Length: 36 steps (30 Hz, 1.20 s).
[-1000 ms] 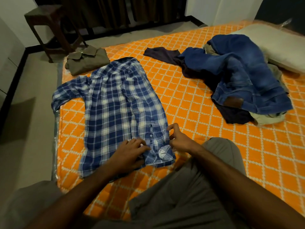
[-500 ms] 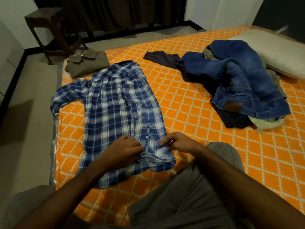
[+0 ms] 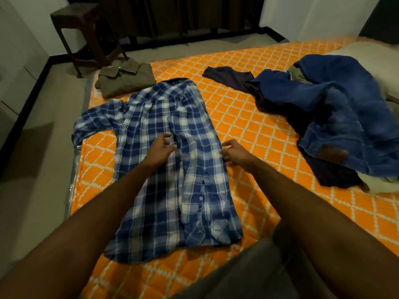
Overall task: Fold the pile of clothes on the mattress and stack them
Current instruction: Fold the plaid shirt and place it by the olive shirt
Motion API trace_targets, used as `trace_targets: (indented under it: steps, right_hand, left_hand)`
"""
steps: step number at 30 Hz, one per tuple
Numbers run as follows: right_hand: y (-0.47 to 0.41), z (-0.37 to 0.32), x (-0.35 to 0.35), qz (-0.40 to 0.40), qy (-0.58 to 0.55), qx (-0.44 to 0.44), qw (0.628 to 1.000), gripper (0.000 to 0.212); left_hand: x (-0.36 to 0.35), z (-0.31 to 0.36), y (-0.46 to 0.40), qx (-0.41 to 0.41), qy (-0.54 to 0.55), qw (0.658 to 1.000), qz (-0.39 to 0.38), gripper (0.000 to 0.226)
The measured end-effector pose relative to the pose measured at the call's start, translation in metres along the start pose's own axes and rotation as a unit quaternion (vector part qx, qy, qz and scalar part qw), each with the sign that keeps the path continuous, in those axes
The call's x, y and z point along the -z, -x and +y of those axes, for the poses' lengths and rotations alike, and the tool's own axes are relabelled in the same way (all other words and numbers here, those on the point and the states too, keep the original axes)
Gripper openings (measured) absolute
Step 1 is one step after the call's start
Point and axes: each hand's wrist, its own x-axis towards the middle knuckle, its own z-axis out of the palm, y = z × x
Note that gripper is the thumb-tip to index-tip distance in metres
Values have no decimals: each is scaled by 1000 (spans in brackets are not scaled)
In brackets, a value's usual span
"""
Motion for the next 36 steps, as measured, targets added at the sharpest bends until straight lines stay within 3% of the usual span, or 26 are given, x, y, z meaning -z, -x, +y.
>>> trace_targets:
  steps: [7,10,14,17,19,21,23,28,30,32,36]
  right_hand:
    - [-129,-60,-1,9,83,84,993,42]
    - [-175,-84,-3,19,133,115,984,42]
    - [-255,-113,-10,81,209,160,961,43]
    - [-293,-132,-17,107,299,142,938,64]
    - [-312,-142,-25,138,358,119,916,77]
    - [-324,-154,-30,152,371,118,909,64]
    - [-335,-166,-33,155,313,141,927,37]
    - [-349,-165,-39,160,195,180,951,37]
    - [-346,-161,-41,159,175,187,954,38]
    - [-338,-159,-39,147,154,185,959,39]
    - [-296,-137,-30,109,259,202,938,54]
  left_hand:
    - [11,-4,-123,40,67,994,78,56]
    - [15,-8,-160,2,20,995,94,55]
    - [22,-18,-209,-44,-82,992,84,31]
    - [26,-23,-217,-82,-146,983,80,17]
    - [30,-27,-217,-119,-198,968,103,16]
    - [33,-34,-213,-171,-273,936,142,17]
    - [34,-41,-206,-214,-321,907,171,18]
    - [33,-61,-206,-267,-414,840,228,29]
    - [34,-59,-207,-335,-433,812,203,47]
    - [31,-58,-204,-389,-445,797,120,51]
    - [18,-62,-190,-306,-482,820,-48,70]
